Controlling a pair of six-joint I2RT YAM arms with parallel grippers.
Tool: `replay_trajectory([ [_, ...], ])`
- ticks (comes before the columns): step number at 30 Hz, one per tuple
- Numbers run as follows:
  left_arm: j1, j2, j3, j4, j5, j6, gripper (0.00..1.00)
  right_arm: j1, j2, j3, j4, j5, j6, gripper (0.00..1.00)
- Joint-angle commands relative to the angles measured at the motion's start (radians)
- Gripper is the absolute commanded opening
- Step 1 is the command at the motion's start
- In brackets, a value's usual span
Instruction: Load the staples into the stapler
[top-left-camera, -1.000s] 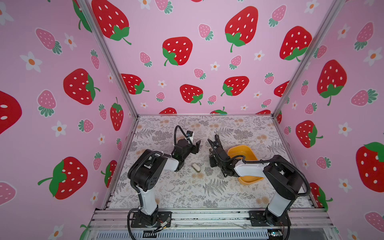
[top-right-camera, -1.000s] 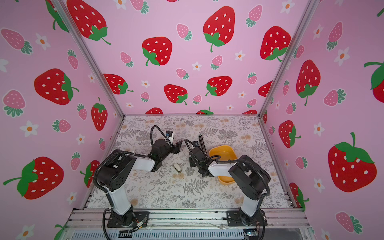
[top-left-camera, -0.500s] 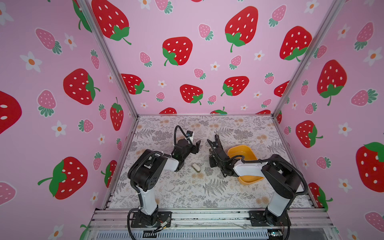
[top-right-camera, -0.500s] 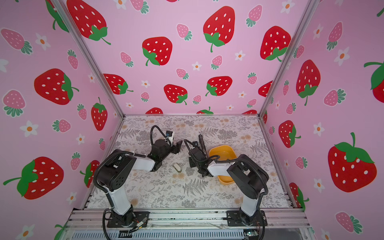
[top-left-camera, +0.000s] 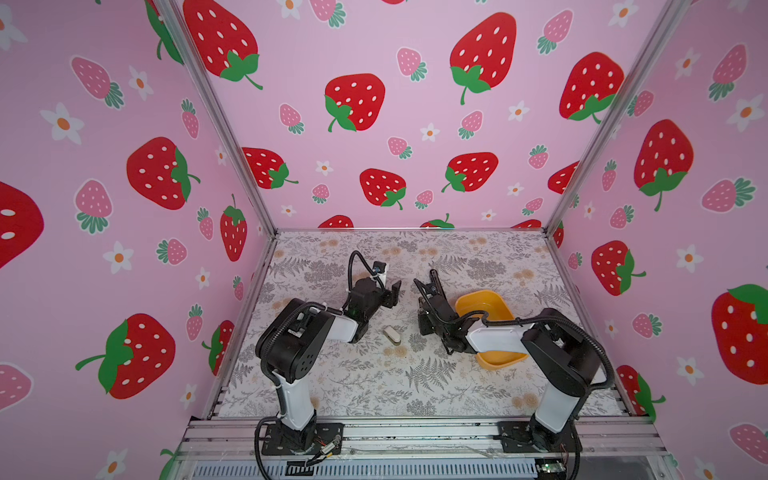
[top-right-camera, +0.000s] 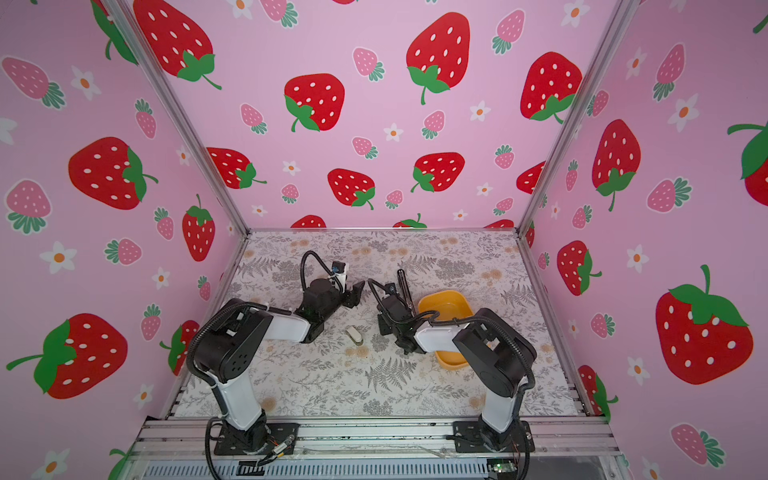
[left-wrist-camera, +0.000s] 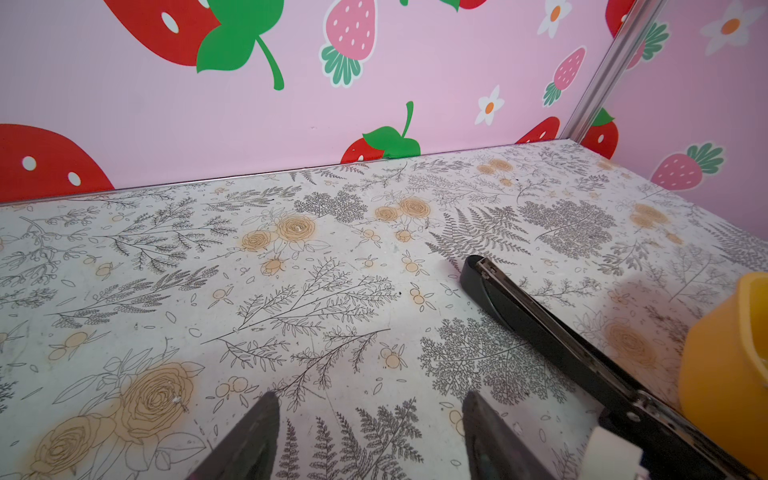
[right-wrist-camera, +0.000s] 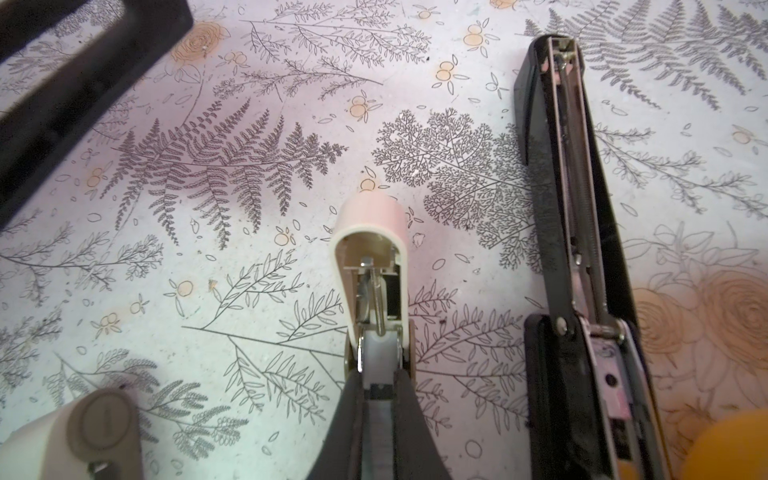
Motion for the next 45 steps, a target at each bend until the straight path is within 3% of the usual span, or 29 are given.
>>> replay_trajectory([
  [1, 0.002, -0.023, -0.013, 0.05, -0.013, 0.008, 0.71, 0.005, 0.012, 0.0, 0.007, 0.013, 0.015, 0.09],
  [7, 0.002, -0.022, -0.015, 0.052, -0.013, 0.007, 0.71, 0.006, -0.005, -0.012, 0.007, 0.013, 0.023, 0.1],
  [11, 0.002, -0.022, -0.016, 0.053, -0.013, 0.007, 0.71, 0.011, -0.014, -0.018, 0.006, 0.01, 0.027, 0.24],
  [20, 0.002, -0.022, -0.017, 0.056, -0.013, 0.005, 0.71, 0.017, -0.055, -0.02, -0.003, 0.013, 0.022, 0.29],
  [32, 0.002, -0.022, -0.013, 0.049, -0.007, 0.01, 0.71, 0.035, -0.067, -0.092, 0.018, 0.02, 0.04, 0.45],
  [41, -0.001, -0.021, -0.001, 0.031, -0.007, 0.012, 0.71, 0.044, -0.008, -0.103, 0.056, 0.013, 0.039, 0.48],
  [45, -0.001, -0.019, 0.008, 0.016, -0.003, 0.015, 0.71, 0.044, 0.024, -0.101, 0.074, 0.013, 0.032, 0.43],
])
